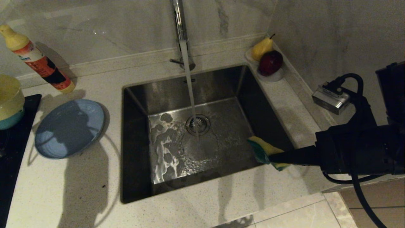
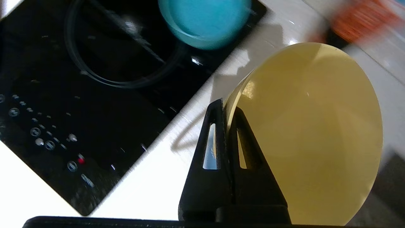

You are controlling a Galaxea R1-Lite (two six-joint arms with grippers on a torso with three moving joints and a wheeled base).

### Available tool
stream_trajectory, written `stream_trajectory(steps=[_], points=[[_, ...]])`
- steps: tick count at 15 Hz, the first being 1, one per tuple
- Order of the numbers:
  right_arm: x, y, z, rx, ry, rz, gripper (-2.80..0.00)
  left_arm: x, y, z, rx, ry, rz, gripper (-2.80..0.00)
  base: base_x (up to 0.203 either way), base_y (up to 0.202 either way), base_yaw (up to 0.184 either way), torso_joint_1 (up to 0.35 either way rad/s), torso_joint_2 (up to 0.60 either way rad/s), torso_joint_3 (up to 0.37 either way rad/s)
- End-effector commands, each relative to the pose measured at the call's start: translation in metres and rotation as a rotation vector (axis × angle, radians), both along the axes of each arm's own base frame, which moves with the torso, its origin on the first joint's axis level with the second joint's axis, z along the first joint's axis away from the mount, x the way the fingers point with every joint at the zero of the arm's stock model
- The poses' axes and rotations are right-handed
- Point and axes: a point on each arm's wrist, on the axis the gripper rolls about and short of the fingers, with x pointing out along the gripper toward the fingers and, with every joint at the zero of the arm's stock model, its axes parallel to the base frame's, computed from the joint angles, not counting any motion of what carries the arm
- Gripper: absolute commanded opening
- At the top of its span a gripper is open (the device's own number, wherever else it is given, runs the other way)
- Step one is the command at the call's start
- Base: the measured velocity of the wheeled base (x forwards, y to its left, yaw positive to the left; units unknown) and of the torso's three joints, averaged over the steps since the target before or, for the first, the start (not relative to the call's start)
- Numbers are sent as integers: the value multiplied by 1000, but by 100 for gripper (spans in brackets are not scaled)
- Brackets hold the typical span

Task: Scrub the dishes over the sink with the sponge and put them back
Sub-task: Place the bowl on the table

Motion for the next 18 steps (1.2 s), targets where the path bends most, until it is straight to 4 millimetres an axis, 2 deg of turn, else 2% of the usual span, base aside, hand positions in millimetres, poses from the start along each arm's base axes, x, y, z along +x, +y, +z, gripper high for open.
stream_trajectory(steps=[1,5,7,12,18], points=[[5,2,-5,-10,19,-2,-280,9,27,-22,-39,36,69,-280,0,0,0,0,0,0],[12,6,-10,-22,30,1,-280,17,69,-72,-90,78,157,-280,0,0,0,0,0,0],[13,6,-11,-22,28,8,-280,17,83,-93,-141,104,189,-280,0,0,0,0,0,0],[12,1,-9,-9,25,7,-280,12,108,-106,-188,78,231,-280,0,0,0,0,0,0],[11,1,-8,-9,25,9,-280,11,126,-124,-219,109,259,-280,0,0,0,0,0,0]])
